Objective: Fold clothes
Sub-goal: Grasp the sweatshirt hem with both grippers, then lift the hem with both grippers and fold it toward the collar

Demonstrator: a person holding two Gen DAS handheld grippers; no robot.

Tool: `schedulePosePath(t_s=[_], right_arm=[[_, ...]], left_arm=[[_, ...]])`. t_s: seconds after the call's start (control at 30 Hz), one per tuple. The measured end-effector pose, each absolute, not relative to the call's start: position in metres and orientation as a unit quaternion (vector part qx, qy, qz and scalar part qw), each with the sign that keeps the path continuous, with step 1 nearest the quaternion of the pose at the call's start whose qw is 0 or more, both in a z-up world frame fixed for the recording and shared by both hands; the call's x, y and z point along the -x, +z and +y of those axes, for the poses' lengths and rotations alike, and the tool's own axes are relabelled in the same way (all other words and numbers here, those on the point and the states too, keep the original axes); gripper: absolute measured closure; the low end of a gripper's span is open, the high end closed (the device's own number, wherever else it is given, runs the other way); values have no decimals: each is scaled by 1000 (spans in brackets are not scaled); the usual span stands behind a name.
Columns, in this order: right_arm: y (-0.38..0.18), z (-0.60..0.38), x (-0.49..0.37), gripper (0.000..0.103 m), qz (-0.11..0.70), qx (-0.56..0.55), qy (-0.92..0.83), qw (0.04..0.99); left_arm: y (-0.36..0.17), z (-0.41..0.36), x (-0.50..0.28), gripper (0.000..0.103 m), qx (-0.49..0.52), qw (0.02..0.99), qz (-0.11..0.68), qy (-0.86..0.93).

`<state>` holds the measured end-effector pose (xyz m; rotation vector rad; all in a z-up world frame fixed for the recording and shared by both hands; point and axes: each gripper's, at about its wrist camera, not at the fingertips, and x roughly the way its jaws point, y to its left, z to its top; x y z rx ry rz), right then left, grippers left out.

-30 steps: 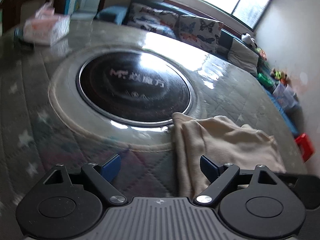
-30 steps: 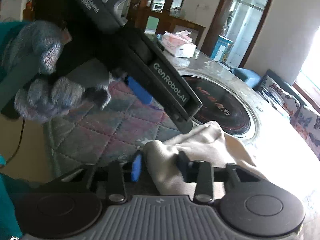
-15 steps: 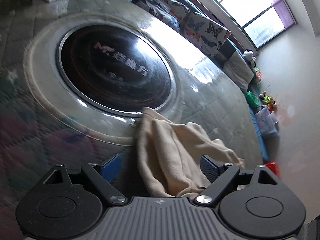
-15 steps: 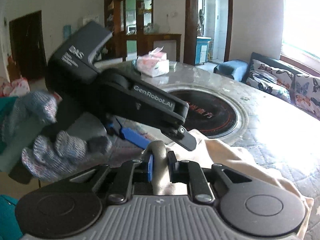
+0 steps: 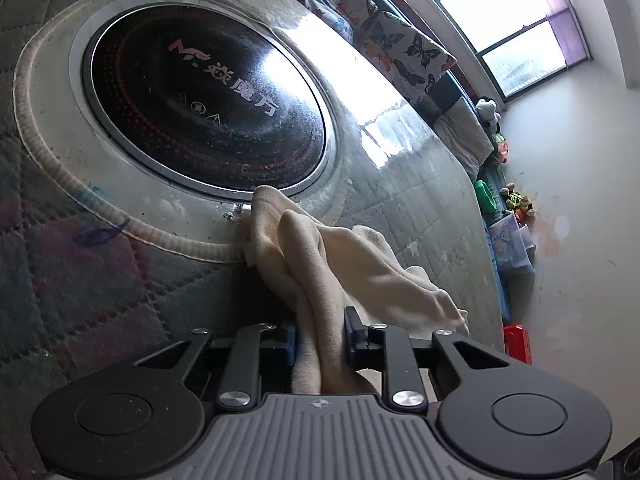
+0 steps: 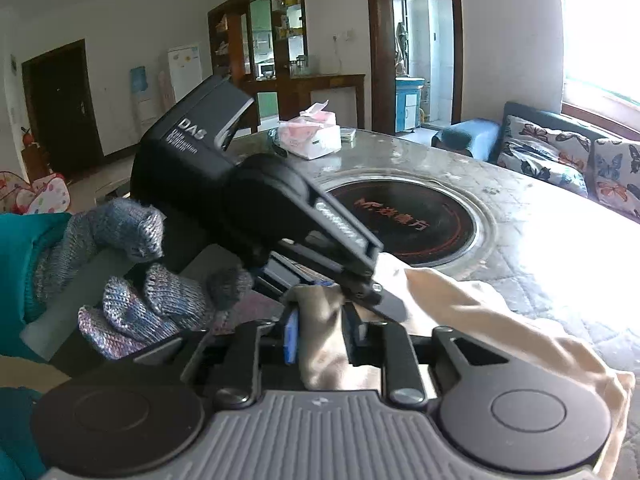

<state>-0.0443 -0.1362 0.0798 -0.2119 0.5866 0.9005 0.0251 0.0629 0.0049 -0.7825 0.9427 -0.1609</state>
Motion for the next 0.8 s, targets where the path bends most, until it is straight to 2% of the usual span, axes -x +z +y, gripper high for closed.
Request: schedulePosePath(t_s=[0.07, 0.13, 0.5, 0.63, 0.8], right_arm=[[81, -149, 43, 67, 280, 93, 416, 860], [80, -164, 40, 63, 283, 86, 393, 870], [55, -277, -19, 60, 330, 7, 187, 925], [40, -305, -26, 57, 346, -40, 151, 925], [29, -313, -33, 59, 355, -66, 154, 920]], left_arm=[[6, 62, -25, 79, 363, 817, 441, -75], [7, 61, -26, 79, 359, 820, 440, -75], [8, 57, -26, 79, 338, 829, 438, -75], [9, 55, -28, 79, 329, 833, 438, -75], [11, 52, -30, 79, 314, 839, 438, -73]])
